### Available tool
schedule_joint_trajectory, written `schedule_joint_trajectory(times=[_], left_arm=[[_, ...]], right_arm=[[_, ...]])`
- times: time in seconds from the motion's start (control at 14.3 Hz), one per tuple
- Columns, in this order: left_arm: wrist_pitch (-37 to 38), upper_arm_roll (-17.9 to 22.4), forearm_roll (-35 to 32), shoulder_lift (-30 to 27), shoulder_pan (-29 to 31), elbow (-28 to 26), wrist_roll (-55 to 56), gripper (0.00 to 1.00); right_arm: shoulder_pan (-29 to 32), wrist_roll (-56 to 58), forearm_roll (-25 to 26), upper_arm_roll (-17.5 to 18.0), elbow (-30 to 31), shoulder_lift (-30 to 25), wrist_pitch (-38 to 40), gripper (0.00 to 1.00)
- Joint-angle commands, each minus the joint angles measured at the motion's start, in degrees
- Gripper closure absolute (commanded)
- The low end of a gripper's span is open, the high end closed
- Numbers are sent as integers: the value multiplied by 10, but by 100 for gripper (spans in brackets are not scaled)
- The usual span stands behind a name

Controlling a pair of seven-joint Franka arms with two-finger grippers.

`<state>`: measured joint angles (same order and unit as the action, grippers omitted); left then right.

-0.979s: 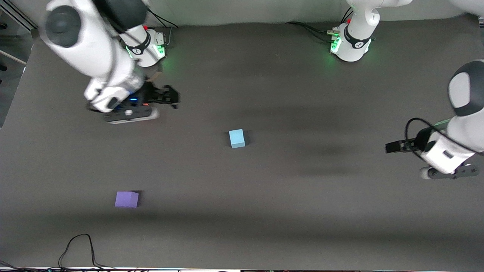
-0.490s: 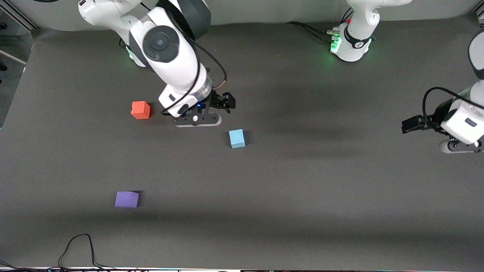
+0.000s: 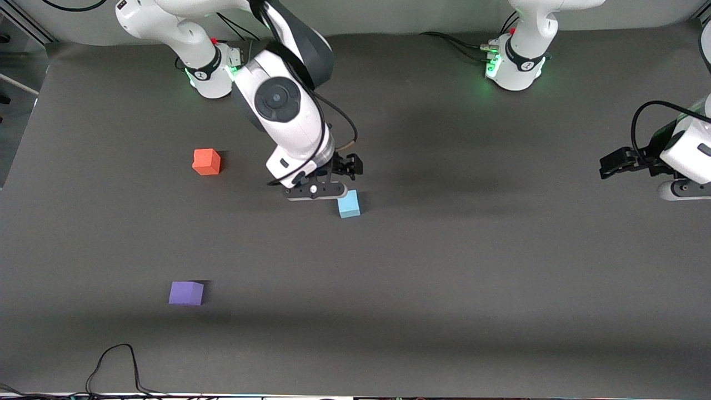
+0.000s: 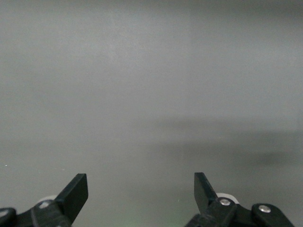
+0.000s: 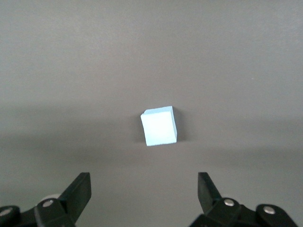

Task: Place blue block between orange and purple blocks
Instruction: 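Reach the right gripper to the blue block while the left gripper returns, then close the right gripper on the blue block and lift it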

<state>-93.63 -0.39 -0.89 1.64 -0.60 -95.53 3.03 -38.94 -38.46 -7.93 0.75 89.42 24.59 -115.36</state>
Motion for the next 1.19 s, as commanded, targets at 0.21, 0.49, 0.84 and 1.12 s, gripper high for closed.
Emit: schedule_joint_trajectory(times=[0.21,0.49,0.84,1.12], left_arm=[[35,-1,2,-3,-2,19,-37,0],[29,-1,3,-2,-1,19,-36,0],[26,-1,3,6,-5,20,-36,0],[25,-8,3,7,3,19,-36,0]], right_arm=[[-39,-12,-2,-10,113,28,-173,0],[-42,-14,35,-11,117,70,-210,0],[-43,-14,36,-11,141,106,-287,0],[-59,-29,35,-15,141,133,-320,0]])
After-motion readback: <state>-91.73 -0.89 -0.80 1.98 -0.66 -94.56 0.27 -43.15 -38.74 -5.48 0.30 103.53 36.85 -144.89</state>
